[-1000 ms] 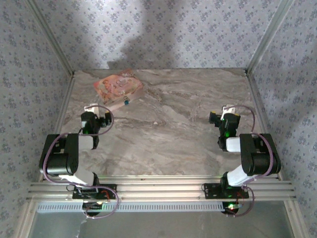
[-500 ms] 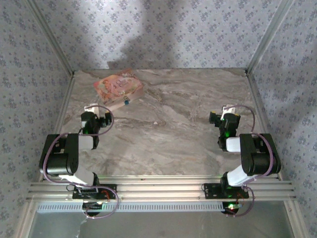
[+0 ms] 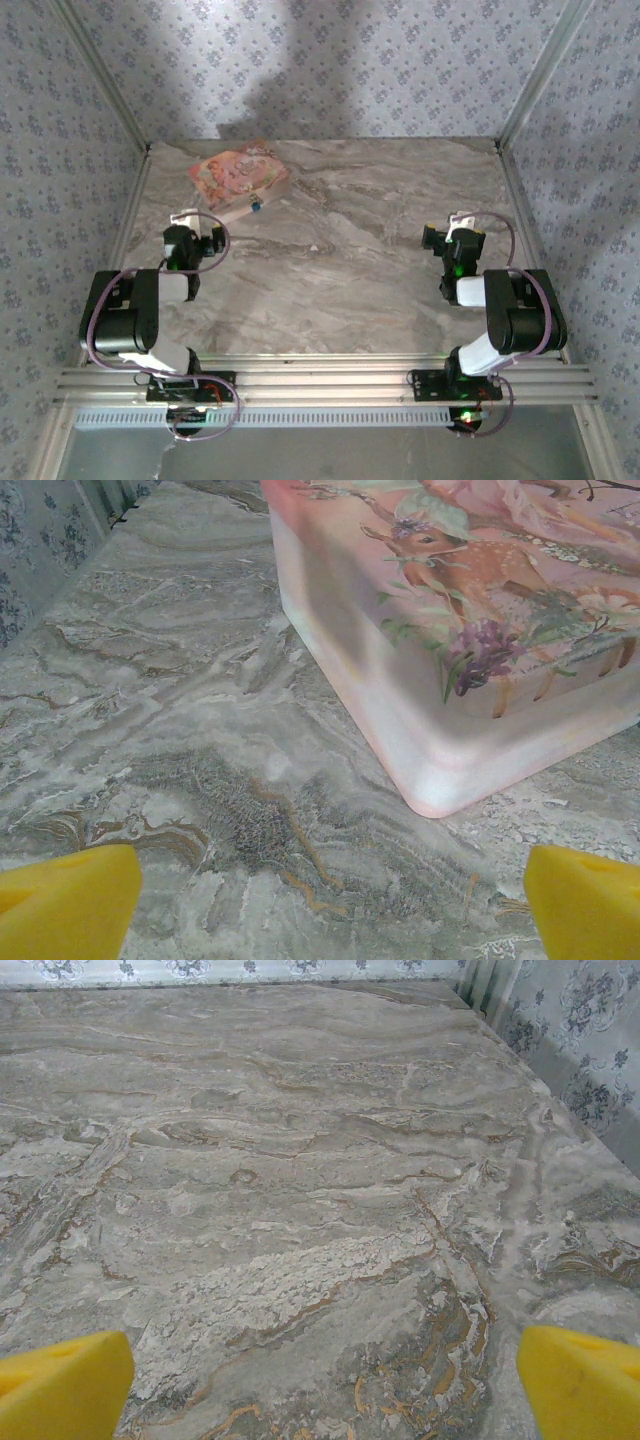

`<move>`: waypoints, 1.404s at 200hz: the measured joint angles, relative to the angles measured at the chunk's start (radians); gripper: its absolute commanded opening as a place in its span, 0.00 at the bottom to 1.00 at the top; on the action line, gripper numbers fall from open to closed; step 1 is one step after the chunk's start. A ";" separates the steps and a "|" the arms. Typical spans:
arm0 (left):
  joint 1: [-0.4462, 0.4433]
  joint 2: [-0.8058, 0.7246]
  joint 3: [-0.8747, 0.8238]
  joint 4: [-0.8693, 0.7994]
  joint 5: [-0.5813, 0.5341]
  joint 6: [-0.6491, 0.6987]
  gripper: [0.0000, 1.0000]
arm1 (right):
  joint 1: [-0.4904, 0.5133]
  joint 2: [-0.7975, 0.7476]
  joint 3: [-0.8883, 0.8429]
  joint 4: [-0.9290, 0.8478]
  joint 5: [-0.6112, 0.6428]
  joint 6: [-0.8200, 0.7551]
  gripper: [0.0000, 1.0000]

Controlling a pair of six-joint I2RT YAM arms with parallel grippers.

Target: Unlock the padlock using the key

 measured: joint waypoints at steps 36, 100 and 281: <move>0.000 0.000 0.000 -0.001 0.008 0.001 0.97 | 0.000 0.000 0.002 -0.006 -0.005 -0.001 1.00; 0.000 -0.074 0.150 -0.293 -0.018 -0.023 0.98 | 0.057 -0.147 0.113 -0.267 -0.014 -0.055 1.00; 0.048 0.294 0.853 -1.083 0.249 -0.365 0.77 | 0.426 0.389 1.183 -1.184 -0.032 0.291 1.00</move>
